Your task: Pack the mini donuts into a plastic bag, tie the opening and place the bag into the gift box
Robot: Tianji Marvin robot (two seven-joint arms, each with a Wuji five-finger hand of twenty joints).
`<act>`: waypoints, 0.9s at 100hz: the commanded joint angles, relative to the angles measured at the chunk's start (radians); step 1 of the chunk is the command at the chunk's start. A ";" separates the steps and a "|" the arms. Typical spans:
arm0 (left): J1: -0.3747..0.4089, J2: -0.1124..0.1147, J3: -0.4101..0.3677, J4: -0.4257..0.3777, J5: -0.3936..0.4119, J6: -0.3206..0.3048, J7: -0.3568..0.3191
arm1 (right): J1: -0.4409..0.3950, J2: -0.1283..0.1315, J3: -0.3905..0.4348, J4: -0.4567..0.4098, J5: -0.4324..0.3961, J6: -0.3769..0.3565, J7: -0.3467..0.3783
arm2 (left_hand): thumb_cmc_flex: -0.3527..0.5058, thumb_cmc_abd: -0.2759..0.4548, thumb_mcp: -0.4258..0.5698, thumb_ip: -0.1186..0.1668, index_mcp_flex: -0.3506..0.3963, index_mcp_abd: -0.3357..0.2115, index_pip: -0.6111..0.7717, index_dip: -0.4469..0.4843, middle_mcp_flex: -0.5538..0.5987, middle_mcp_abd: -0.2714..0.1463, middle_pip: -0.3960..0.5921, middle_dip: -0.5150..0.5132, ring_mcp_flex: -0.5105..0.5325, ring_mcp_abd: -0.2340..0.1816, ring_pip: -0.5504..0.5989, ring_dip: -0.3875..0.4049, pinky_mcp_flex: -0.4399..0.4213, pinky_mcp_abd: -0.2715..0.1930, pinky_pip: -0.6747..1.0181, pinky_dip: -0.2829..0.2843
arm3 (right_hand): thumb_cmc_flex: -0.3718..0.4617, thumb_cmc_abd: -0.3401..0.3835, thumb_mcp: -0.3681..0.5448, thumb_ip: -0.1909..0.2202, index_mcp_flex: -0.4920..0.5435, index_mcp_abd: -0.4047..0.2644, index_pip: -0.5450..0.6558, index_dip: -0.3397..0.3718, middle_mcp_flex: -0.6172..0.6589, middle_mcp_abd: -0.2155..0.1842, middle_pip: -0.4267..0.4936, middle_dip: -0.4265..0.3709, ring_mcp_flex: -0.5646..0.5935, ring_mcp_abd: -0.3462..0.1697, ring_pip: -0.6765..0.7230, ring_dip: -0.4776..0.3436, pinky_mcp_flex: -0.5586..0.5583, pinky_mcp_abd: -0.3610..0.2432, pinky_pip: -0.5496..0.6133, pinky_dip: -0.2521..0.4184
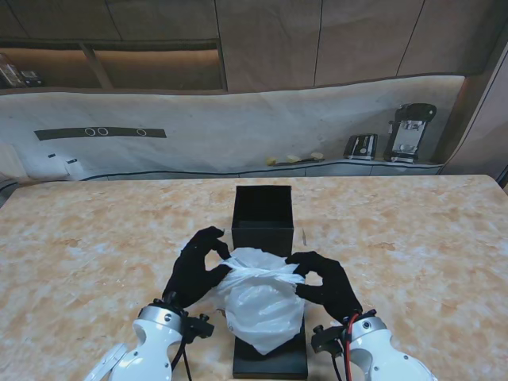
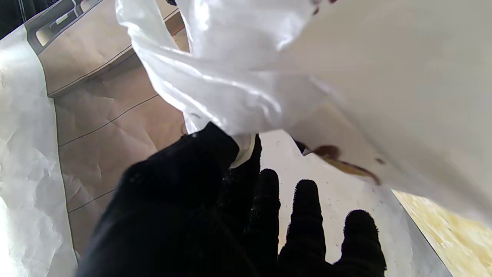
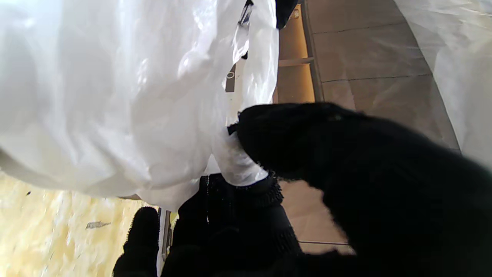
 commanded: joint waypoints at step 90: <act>0.046 0.024 -0.089 0.015 0.004 -0.031 -0.107 | 0.085 -0.016 0.016 0.136 -0.455 0.060 -0.175 | 0.038 0.031 0.063 0.003 -0.034 0.044 0.045 0.084 -0.035 -0.046 -0.014 0.027 -0.019 -0.040 -0.003 0.037 0.001 -0.067 0.028 0.067 | 0.040 0.282 -0.054 0.530 0.114 -0.001 0.144 0.039 0.074 0.024 0.190 0.147 0.037 0.030 0.153 0.072 -0.006 -0.002 0.224 -0.062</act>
